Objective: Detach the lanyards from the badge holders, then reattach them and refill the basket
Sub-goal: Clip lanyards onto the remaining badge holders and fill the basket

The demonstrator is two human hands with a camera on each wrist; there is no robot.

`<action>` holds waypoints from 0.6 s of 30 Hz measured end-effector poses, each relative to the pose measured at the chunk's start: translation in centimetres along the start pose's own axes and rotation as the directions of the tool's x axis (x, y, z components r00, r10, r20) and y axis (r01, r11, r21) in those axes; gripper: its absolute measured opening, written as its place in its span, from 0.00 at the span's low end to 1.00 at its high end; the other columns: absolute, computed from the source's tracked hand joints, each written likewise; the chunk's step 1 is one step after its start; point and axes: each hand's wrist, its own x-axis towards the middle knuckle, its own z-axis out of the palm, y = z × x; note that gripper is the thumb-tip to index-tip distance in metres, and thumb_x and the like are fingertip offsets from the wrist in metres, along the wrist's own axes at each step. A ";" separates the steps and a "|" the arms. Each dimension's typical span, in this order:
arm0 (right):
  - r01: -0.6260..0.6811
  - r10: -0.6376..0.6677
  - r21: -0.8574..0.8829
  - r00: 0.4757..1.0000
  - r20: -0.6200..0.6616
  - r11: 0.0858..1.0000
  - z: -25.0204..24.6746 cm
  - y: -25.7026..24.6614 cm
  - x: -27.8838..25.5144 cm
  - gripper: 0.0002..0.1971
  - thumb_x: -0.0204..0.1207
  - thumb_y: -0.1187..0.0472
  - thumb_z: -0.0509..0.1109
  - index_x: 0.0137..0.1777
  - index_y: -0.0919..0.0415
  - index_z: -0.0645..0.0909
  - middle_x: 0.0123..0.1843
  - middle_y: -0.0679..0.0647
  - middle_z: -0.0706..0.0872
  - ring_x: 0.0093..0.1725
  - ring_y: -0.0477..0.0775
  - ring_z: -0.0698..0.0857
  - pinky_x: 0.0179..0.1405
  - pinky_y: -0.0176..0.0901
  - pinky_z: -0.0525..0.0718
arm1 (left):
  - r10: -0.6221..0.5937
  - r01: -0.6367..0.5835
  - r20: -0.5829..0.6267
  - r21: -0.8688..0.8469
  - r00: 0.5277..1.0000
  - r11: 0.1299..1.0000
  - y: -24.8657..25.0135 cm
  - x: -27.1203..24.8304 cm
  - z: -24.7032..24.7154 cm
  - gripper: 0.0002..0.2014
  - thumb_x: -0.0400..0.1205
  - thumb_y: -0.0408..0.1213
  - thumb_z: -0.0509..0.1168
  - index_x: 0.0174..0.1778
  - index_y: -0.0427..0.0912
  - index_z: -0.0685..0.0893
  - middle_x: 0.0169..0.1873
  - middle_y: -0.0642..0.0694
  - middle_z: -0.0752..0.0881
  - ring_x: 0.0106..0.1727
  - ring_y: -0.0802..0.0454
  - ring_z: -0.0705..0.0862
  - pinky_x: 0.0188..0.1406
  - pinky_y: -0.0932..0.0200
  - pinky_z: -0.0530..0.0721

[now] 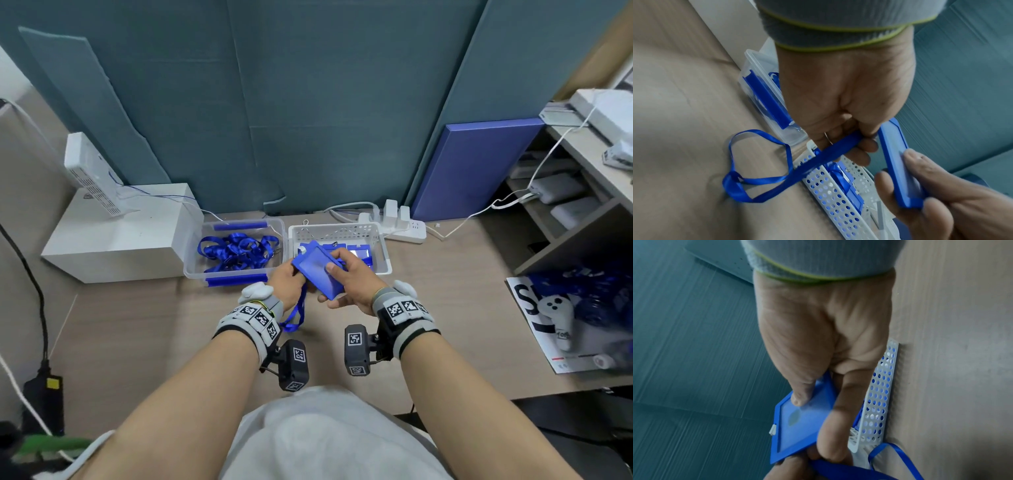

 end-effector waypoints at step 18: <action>0.053 -0.157 -0.413 0.963 -0.221 0.909 -1.8 2.1 0.9 0.18 0.82 0.73 0.59 0.57 0.49 0.82 0.64 0.52 0.80 0.45 0.58 0.83 0.31 0.51 0.92 | -0.109 0.156 0.252 -0.174 0.962 0.972 1.9 -0.5 0.6 0.17 0.90 0.39 0.58 0.50 0.35 0.91 0.21 0.49 0.72 0.21 0.53 0.70 0.23 0.63 0.71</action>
